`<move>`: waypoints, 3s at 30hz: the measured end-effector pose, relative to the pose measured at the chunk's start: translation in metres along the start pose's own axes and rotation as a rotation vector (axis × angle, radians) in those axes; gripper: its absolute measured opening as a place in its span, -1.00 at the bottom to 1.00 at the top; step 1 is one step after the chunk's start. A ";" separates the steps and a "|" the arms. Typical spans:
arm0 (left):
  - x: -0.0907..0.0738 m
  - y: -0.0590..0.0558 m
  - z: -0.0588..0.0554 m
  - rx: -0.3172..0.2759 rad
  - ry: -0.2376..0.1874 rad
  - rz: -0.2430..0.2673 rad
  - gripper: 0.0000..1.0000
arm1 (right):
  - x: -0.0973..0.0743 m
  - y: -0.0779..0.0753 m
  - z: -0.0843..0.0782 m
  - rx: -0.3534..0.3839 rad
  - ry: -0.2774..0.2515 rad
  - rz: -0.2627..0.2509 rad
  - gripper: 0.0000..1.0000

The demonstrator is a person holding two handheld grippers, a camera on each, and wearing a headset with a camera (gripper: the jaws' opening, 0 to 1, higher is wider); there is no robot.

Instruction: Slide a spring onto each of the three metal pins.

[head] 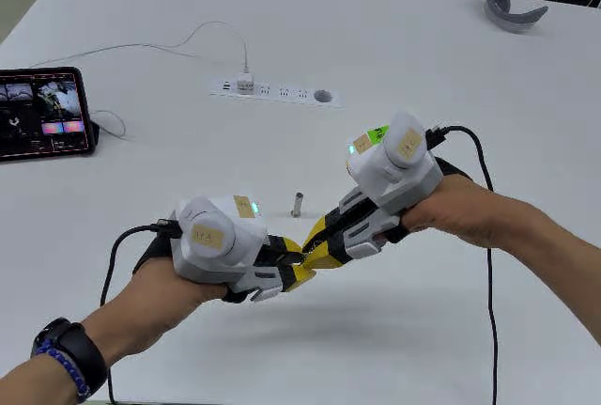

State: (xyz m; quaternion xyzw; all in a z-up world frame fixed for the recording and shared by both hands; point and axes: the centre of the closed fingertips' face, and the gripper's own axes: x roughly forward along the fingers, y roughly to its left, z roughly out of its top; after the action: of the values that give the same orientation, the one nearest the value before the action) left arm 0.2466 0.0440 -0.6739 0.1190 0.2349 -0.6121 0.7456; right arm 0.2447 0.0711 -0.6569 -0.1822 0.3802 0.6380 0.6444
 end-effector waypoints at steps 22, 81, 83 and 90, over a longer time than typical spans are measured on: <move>-0.016 0.019 -0.026 -0.111 0.009 0.098 -0.26 | -0.013 -0.016 -0.011 0.045 -0.016 -0.053 -0.75; -0.082 0.071 -0.088 -0.342 0.035 0.375 0.50 | 0.000 -0.104 -0.028 0.061 0.082 -0.150 -0.75; -0.084 0.071 -0.088 -0.346 0.028 0.378 0.51 | 0.000 -0.108 -0.028 0.060 0.085 -0.155 -0.75; -0.089 0.071 -0.091 -0.364 0.027 0.391 0.52 | 0.000 -0.123 -0.024 0.062 0.084 -0.185 -0.75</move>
State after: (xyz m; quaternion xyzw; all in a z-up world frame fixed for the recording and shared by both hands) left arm 0.2846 0.1788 -0.7161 0.0341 0.3234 -0.4026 0.8557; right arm 0.3566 0.0390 -0.7031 -0.2229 0.4082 0.5554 0.6893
